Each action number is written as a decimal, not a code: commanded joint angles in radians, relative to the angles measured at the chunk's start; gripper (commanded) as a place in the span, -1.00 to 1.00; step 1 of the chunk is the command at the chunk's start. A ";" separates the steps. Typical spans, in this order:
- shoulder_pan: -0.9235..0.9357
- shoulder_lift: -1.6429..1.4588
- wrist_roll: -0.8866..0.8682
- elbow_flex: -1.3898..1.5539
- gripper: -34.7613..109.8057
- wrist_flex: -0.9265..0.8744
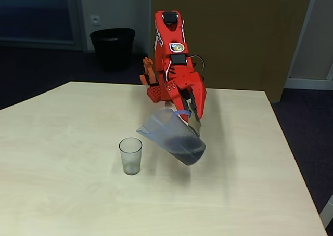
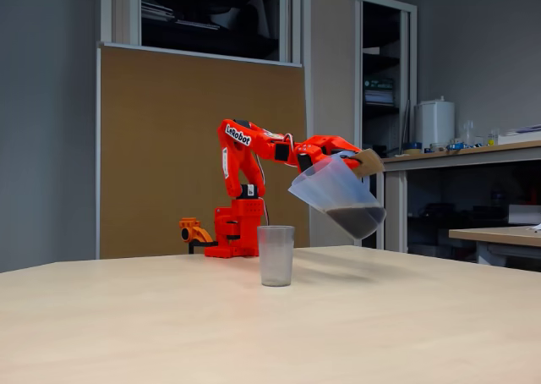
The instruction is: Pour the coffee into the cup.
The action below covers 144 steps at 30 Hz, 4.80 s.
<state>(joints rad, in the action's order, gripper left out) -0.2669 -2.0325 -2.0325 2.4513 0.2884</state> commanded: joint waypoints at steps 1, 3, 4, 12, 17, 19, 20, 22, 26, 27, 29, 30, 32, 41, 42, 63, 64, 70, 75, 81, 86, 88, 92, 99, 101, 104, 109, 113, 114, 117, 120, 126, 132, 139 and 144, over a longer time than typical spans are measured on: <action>0.005 -0.031 -0.048 0.009 -0.52 0.071; 0.011 -0.031 -0.066 0.021 -0.52 0.094; 0.012 -0.032 -0.074 0.026 -0.52 0.101; 0.032 -0.035 -0.112 0.063 -0.52 0.170; 0.040 -0.029 -0.144 0.078 -0.52 0.213; 0.043 -0.029 -0.161 0.081 -0.52 0.225; 0.043 -0.029 -0.169 0.086 -0.52 0.233; 0.044 -0.029 -0.183 0.095 -0.52 0.253; 0.046 -0.029 -0.206 0.118 -0.52 0.293; 0.048 -0.029 -0.207 0.123 -0.52 0.301; 0.049 -0.031 -0.216 0.132 -0.52 0.314; 0.049 -0.031 -0.219 0.135 -0.52 0.321; 0.049 -0.031 -0.224 0.138 -0.52 0.330; 0.049 -0.031 -0.250 0.150 -0.52 0.357; 0.049 -0.029 -0.253 0.150 -0.52 0.362; 0.058 -0.015 -0.407 0.166 -0.52 0.433; 0.060 -0.012 -0.410 0.166 -0.52 0.437; 0.066 -0.002 -0.423 0.152 -0.52 0.445; 0.069 0.005 -0.439 0.152 -0.52 0.460; 0.077 0.006 -0.469 0.161 -0.52 0.486; 0.084 0.011 -0.495 0.167 -0.52 0.515; 0.084 0.011 -0.502 0.169 -0.52 0.518; 0.086 0.012 -0.518 0.169 -0.52 0.528; 0.094 0.012 -0.548 0.181 -0.52 0.555; 0.094 0.012 -0.554 0.183 -0.52 0.560; 0.094 0.012 -0.566 0.183 -0.52 0.565; 0.098 0.012 -0.580 0.184 -0.52 0.574; 0.098 0.014 -0.588 0.186 -0.52 0.578; 0.098 0.014 -0.589 0.186 -0.52 0.580; 0.100 0.017 -0.595 0.187 -0.52 0.586; 0.100 0.018 -0.600 0.189 -0.52 0.592; 0.100 0.018 -0.607 0.190 -0.52 0.597; 0.100 0.020 -0.621 0.190 -0.52 0.604; 0.101 0.023 -0.637 0.190 -0.52 0.611; 0.103 0.025 -0.650 0.189 -0.52 0.615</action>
<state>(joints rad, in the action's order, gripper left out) -0.1641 -1.9972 -2.6584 2.6446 0.8636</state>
